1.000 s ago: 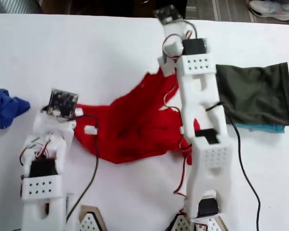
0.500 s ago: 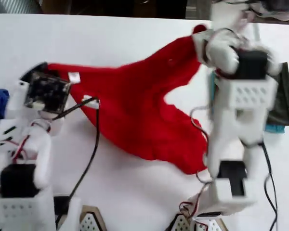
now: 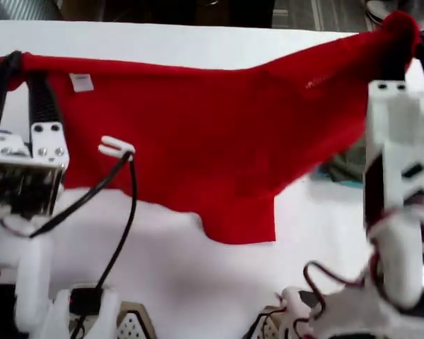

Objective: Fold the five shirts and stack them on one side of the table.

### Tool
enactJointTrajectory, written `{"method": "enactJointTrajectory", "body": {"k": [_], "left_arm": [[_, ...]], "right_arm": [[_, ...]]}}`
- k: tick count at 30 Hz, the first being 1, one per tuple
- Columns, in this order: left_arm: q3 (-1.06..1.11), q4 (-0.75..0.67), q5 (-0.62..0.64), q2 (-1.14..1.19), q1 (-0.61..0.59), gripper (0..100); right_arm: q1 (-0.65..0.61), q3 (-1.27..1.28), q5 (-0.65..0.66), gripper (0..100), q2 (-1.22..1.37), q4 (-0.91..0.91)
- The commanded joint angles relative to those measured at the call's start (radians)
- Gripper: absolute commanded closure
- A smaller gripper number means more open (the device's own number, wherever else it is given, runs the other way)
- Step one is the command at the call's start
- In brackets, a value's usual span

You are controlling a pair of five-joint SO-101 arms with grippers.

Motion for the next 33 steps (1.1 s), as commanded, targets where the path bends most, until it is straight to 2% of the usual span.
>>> {"method": "enactJointTrajectory", "body": {"k": [1, 9, 14, 19, 25, 33], "left_arm": [[-0.084, 0.058, -0.003, 0.008, 0.009, 97], [-0.165, 0.253, 0.000, 0.003, 0.009, 97], [-0.130, 0.307, 0.000, -0.077, 0.009, 97], [0.070, 0.304, 0.000, -0.206, 0.009, 97], [0.314, 0.227, 0.000, -0.376, 0.003, 97], [0.298, 0.244, 0.000, -0.494, 0.002, 97]], "right_arm": [[0.015, -0.020, -0.005, 97.6, -0.053, -0.038], [0.016, -0.020, -0.003, 97.6, -0.133, -0.091], [0.015, -0.020, -0.003, 97.6, -0.176, -0.104], [0.015, -0.020, -0.002, 97.7, -0.211, -0.140], [0.015, -0.020, 0.000, 97.8, -0.234, -0.160], [0.015, -0.020, 0.003, 97.8, -0.331, -0.166]]}}
